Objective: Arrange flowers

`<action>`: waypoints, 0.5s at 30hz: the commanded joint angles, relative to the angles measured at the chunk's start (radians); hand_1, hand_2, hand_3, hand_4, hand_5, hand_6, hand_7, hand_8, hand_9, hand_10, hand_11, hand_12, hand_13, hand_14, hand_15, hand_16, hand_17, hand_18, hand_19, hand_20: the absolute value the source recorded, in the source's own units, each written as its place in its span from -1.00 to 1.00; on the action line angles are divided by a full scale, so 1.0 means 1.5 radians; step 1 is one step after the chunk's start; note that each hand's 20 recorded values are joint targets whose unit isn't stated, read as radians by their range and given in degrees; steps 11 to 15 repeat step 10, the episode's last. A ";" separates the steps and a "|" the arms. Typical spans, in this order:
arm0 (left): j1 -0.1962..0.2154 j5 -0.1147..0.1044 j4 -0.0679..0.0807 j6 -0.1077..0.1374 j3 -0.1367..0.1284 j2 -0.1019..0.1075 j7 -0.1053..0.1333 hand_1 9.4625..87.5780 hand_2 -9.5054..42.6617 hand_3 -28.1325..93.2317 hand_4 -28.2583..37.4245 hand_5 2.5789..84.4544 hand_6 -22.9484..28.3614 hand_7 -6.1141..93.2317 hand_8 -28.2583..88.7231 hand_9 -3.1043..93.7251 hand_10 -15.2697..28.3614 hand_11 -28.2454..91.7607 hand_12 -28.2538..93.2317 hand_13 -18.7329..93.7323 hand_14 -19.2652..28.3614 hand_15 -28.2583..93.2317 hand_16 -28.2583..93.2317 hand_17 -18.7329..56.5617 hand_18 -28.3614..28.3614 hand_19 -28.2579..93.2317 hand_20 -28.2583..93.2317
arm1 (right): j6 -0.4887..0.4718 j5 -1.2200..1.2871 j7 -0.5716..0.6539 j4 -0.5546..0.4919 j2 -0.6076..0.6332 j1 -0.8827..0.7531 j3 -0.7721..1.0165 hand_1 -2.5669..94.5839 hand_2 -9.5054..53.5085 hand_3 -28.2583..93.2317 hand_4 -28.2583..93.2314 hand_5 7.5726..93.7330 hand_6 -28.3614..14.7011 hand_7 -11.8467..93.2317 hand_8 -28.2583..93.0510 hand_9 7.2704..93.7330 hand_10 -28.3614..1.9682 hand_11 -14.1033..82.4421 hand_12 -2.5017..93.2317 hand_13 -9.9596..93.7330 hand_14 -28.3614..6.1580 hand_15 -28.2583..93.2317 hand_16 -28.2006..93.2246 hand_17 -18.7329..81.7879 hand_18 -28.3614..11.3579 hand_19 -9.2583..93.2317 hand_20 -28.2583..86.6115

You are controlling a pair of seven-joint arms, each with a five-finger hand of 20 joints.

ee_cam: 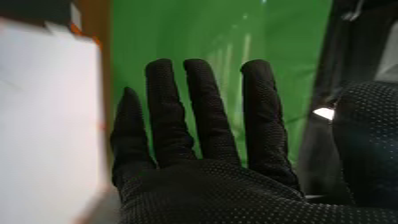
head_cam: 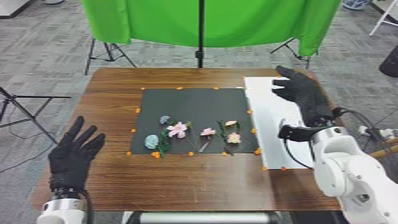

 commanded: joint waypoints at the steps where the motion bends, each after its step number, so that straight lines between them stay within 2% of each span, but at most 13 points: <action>1: 0.002 0.017 0.015 -0.032 -0.010 -0.019 -0.025 -0.80 -0.37 0.78 -1.00 -0.25 0.02 -0.74 -0.67 -0.29 0.44 -0.23 -0.37 -0.30 0.90 0.31 -0.68 -0.74 1.00 0.39 -0.48 | -0.129 0.160 0.040 0.002 -0.041 -0.091 0.064 -0.67 -0.44 0.72 -1.00 -0.13 0.56 -0.50 -0.75 -0.07 -0.15 -0.41 -0.65 -0.22 -0.44 0.17 -0.36 -0.66 -0.65 0.14 -0.10; 6: 0.002 0.028 0.017 -0.050 -0.013 -0.024 -0.037 -0.81 -0.38 0.77 -1.00 -0.21 0.03 -0.75 -0.66 -0.29 0.44 -0.23 -0.37 -0.30 0.90 0.30 -0.68 -0.74 1.00 0.38 -0.47 | -0.157 0.158 0.038 0.008 -0.051 -0.113 0.085 -0.68 -0.48 0.70 -1.00 -0.12 0.58 -0.50 -0.75 -0.09 -0.13 -0.45 -0.66 -0.23 -0.46 0.11 -0.35 -0.67 -0.70 0.09 -0.12; 9: 0.000 0.026 0.016 -0.046 -0.009 -0.020 -0.033 -0.81 -0.38 0.77 -1.00 -0.19 0.04 -0.76 -0.66 -0.29 0.44 -0.24 -0.37 -0.31 0.90 0.30 -0.68 -0.74 1.00 0.36 -0.47 | -0.155 0.152 0.038 0.007 -0.055 -0.112 0.082 -0.69 -0.48 0.69 -1.00 -0.12 0.58 -0.51 -0.75 -0.10 -0.10 -0.47 -0.66 -0.23 -0.48 0.09 -0.33 -0.66 -0.73 0.08 -0.12; 15: -0.002 0.026 0.016 -0.046 -0.009 -0.021 -0.035 -0.81 -0.38 0.77 -1.00 -0.19 0.04 -0.76 -0.66 -0.30 0.44 -0.24 -0.37 -0.31 0.90 0.30 -0.68 -0.74 1.00 0.36 -0.47 | -0.154 0.153 0.033 0.007 -0.055 -0.113 0.080 -0.68 -0.48 0.69 -1.00 -0.12 0.58 -0.51 -0.75 -0.10 -0.09 -0.47 -0.66 -0.23 -0.48 0.08 -0.33 -0.66 -0.73 0.08 -0.12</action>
